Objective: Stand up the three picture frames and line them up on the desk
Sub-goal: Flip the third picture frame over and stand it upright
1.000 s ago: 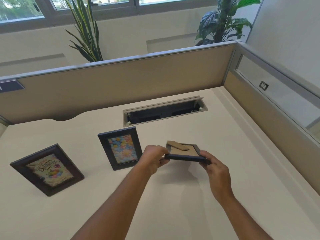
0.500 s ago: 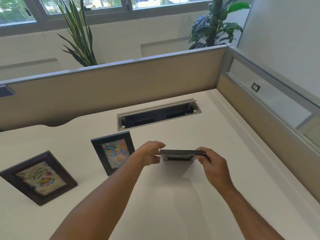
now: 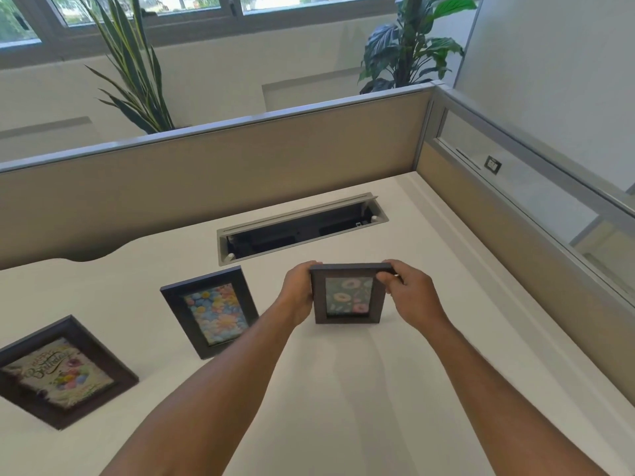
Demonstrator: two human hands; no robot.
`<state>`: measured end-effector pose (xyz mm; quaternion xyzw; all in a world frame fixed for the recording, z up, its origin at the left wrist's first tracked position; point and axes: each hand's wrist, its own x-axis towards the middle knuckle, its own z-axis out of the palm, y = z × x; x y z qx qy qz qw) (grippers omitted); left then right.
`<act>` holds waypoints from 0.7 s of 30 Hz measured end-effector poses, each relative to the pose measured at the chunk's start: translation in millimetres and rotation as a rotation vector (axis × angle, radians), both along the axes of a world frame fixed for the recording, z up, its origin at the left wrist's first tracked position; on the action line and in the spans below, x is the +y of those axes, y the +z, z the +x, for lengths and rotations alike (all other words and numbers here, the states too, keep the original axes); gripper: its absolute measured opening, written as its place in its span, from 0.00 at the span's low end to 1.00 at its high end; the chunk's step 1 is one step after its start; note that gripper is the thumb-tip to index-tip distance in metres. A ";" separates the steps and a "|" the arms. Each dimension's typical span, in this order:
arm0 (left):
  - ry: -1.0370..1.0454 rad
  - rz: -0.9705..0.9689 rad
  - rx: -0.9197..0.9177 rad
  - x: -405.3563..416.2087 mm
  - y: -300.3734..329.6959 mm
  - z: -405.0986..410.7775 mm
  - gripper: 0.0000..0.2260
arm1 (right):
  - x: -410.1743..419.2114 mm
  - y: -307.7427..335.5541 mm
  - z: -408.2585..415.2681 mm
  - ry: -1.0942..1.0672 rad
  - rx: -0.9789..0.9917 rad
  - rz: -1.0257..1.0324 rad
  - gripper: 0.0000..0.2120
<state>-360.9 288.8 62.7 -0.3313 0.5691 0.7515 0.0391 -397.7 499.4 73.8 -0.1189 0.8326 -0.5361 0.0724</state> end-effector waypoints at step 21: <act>0.089 0.059 -0.038 -4.7 -12.6 4.9 0.17 | -18.2 -8.5 -29.2 -0.150 0.055 0.075 0.16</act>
